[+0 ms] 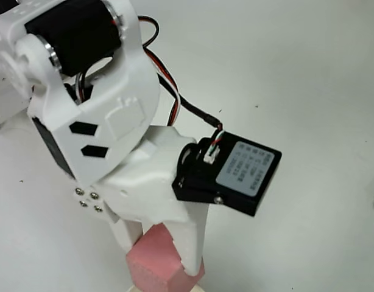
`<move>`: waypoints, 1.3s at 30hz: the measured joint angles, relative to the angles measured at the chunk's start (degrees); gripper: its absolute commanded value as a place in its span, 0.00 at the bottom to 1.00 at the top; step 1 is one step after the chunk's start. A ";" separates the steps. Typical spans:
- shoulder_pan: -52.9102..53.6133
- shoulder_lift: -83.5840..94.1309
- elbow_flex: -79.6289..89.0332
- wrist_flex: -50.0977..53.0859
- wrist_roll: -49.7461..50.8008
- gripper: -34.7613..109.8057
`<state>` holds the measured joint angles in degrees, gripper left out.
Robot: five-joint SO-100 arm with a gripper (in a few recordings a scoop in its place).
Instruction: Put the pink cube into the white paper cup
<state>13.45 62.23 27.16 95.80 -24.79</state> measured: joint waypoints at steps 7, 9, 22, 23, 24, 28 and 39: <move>0.97 -2.20 -2.11 0.00 -0.62 0.33; 1.05 -2.55 -2.72 0.00 -0.88 0.33; 2.11 -4.83 -4.57 0.00 -1.67 0.43; 2.11 -5.01 -4.57 0.00 -1.85 0.43; 2.11 -5.10 -4.57 0.00 -1.93 0.46; 2.20 -6.06 -5.01 0.00 -2.81 0.52; 2.20 -6.42 -7.82 1.76 -5.80 0.56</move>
<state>15.64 55.81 19.34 97.56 -30.59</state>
